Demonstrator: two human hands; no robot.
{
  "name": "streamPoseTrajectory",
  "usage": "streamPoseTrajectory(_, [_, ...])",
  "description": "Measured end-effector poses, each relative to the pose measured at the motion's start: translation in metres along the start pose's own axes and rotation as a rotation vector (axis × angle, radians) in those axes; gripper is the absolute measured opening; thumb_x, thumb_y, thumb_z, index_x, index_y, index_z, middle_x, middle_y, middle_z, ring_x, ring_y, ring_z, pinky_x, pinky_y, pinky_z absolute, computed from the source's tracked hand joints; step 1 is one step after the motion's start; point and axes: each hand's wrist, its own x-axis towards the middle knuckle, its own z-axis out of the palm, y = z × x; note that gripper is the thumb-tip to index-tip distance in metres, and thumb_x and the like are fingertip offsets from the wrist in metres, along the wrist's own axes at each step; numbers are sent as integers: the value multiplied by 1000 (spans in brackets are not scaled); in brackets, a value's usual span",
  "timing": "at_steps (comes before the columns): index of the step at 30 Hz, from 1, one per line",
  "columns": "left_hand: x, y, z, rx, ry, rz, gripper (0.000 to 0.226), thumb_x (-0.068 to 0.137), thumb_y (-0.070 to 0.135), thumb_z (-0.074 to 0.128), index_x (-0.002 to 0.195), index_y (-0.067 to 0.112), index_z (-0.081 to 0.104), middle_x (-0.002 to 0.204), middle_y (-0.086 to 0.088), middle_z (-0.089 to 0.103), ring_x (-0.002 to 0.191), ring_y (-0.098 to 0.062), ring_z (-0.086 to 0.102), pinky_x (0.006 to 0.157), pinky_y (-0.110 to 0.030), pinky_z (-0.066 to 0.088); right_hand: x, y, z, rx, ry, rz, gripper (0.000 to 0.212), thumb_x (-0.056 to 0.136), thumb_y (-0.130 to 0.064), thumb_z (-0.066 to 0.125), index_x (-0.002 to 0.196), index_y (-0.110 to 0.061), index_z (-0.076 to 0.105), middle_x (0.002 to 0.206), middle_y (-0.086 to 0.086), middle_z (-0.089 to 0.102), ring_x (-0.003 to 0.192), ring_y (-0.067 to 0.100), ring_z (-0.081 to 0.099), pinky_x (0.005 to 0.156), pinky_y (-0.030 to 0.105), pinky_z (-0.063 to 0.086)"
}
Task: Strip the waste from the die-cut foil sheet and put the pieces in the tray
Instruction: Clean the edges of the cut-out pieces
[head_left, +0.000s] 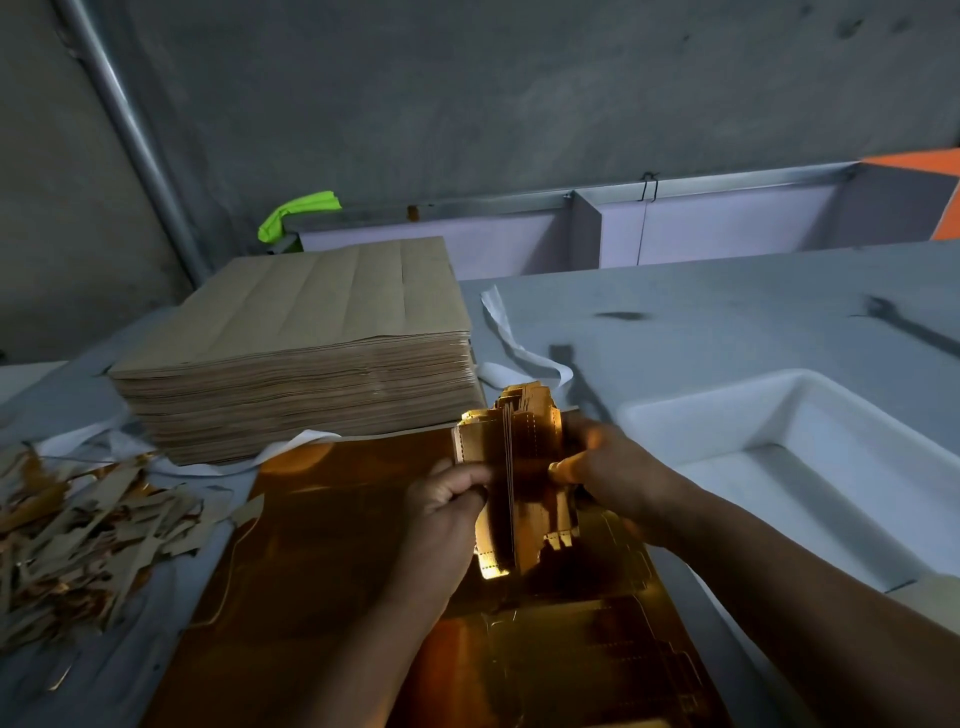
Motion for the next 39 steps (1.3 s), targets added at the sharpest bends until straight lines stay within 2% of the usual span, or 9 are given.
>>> streamPoseTrajectory(5, [-4,7,-2,-31,-71,-39,41,79,31,45,101,5,67,117,-22,60,120,-36,53,104,-54,40,0,0,-1,-5,-15,-11,40,96,-3,51,125,-30,51,115,3,64,105,22,64,91,45,56])
streamPoseTrajectory(10, [-5,13,1,64,-117,-25,54,80,52,65,93,0,64,99,-15,68,95,-28,62,86,-37,46,0,1,-1,35,-24,-33,41,94,-3,55,126,-29,54,114,2,67,103,21,66,87,43,57])
streamPoseTrajectory(14, [1,7,5,147,-97,-136,7,91,21,67,97,22,69,93,7,74,85,-5,70,67,-21,50,0,1,-1,1,-33,-35,39,98,-5,52,131,-26,51,125,3,61,113,26,61,84,40,56])
streamPoseTrajectory(18, [6,7,2,-36,-39,-269,9,92,17,65,96,23,70,90,6,76,83,-12,72,71,-32,51,0,0,-2,128,-2,-6,16,97,-14,56,110,-24,57,112,8,64,96,28,68,64,35,57])
streamPoseTrajectory(22, [10,6,-2,-256,26,-422,14,90,16,66,103,22,66,93,-2,76,92,-25,71,86,-48,55,0,1,-3,190,53,-21,20,92,-36,64,108,-25,59,109,10,66,98,30,68,76,45,60])
streamPoseTrajectory(26, [10,6,-2,-328,35,-456,22,88,14,66,110,19,63,103,-8,73,96,-28,70,88,-49,55,-2,-5,-3,158,99,-68,24,90,-48,63,103,-27,62,107,6,66,94,24,66,60,28,52])
streamPoseTrajectory(29, [10,7,0,-315,32,-452,21,90,13,64,110,19,63,104,-9,73,96,-29,69,93,-54,53,-6,-7,-2,151,55,-80,25,88,-45,67,97,-22,65,101,6,66,89,22,67,56,27,56])
streamPoseTrajectory(34, [10,7,2,-242,32,-415,17,90,14,65,106,19,65,99,-7,74,93,-27,71,92,-54,53,-7,-8,3,-54,-38,-83,19,87,-26,73,76,-14,64,78,-1,69,86,26,69,91,50,56])
streamPoseTrajectory(39, [8,6,1,-197,36,-433,42,84,30,71,122,17,59,120,-11,66,111,-32,62,100,-57,47,-4,-5,0,-84,-73,-24,4,88,-13,69,84,-15,68,87,3,72,83,17,71,78,35,59])
